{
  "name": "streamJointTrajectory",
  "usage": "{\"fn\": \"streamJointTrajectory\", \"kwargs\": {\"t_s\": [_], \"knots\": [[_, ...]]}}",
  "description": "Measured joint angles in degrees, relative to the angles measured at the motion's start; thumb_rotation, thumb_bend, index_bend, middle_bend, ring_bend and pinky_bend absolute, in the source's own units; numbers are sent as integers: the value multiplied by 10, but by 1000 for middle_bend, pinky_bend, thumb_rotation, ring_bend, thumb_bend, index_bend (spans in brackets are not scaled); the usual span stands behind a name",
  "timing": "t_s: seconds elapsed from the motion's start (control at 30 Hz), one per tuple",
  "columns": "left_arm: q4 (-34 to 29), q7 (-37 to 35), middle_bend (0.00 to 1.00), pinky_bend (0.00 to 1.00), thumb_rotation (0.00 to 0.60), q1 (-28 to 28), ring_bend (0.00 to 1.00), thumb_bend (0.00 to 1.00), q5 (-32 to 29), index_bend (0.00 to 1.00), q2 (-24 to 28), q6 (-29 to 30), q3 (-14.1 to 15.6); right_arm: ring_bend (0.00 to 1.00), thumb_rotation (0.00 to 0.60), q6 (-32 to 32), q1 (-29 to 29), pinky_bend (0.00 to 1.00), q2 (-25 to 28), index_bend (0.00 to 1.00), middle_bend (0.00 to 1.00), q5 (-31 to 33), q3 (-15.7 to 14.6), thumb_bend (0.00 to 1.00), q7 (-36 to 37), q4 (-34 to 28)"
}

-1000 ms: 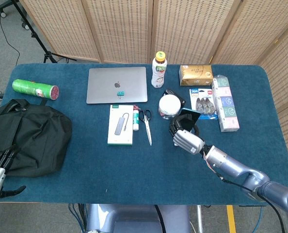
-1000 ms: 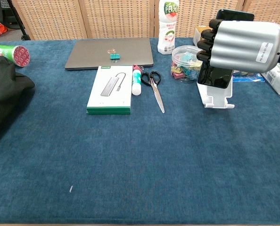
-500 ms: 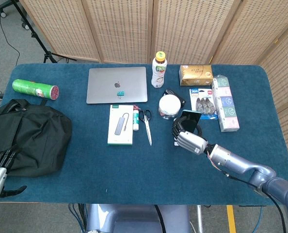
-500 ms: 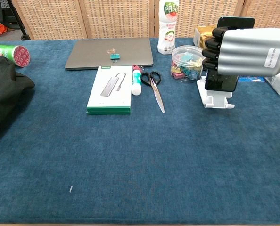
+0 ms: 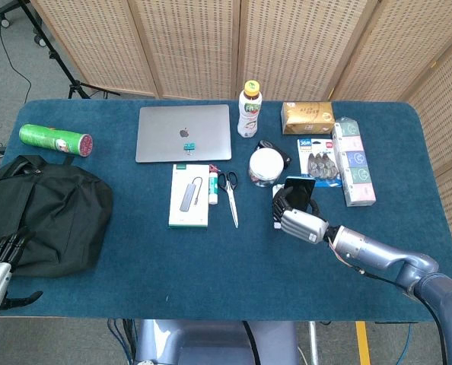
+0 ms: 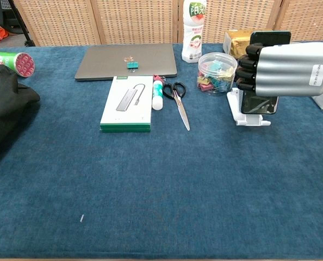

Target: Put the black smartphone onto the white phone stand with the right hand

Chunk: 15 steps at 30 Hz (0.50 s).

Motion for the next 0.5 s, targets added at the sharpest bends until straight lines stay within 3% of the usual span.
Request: {"fn": "streamJointTrajectory", "kwargs": {"t_s": [0.13, 0.5], "knots": [[0, -1, 0, 64, 600, 1, 0, 0, 0, 0, 0, 1, 0, 415, 600, 5, -2, 441, -3, 631, 478, -2, -6, 208, 11, 14], [-1, 5, 0, 64, 600, 0, 0, 0, -2, 0, -2, -1, 0, 408, 600, 37, -11, 441, -30, 631, 474, -13, -20, 208, 32, 74]]}}
